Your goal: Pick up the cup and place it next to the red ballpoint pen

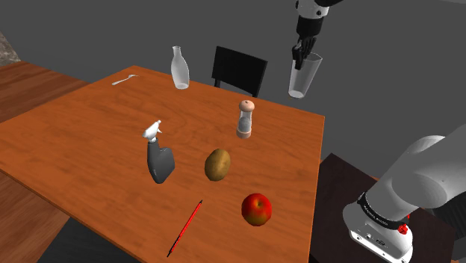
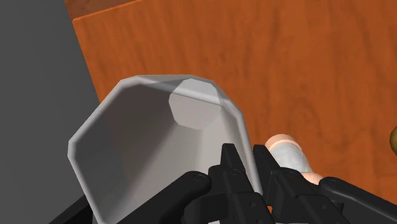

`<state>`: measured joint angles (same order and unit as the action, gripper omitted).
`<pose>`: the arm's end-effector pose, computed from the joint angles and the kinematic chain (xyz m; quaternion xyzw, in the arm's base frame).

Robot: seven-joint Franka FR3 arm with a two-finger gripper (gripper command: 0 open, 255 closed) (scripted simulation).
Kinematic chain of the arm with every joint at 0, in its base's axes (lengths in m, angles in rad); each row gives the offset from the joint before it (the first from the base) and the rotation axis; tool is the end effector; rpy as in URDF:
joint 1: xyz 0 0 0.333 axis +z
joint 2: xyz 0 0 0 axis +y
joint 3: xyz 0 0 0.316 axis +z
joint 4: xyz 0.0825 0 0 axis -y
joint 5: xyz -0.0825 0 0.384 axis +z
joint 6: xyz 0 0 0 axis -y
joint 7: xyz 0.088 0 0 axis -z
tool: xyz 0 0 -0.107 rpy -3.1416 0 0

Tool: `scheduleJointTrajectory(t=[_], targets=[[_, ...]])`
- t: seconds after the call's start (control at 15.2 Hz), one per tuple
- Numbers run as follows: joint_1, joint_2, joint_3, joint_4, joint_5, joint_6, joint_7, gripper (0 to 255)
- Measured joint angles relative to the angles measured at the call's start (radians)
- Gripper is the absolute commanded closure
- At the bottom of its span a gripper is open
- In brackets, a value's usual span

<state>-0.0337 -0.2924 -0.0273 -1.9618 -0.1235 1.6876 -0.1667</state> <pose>0.4665 -0.0419 0.5989 0.9965 0.0599 0.0025 0.0581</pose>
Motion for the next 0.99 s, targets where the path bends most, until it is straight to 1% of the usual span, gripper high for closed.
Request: scheduleJointTrajectory(t=[0.4, 0.59, 0.99], targets=[[0.000, 0.013, 0.001, 0.090, 0.001, -0.076, -0.008, 255], [0.018, -0.015, 0.033, 0.073, 0.010, -0.094, 0.038, 255], [0.072, -0.068, 0.129, 0.032, 0.043, -0.120, 0.178, 255]])
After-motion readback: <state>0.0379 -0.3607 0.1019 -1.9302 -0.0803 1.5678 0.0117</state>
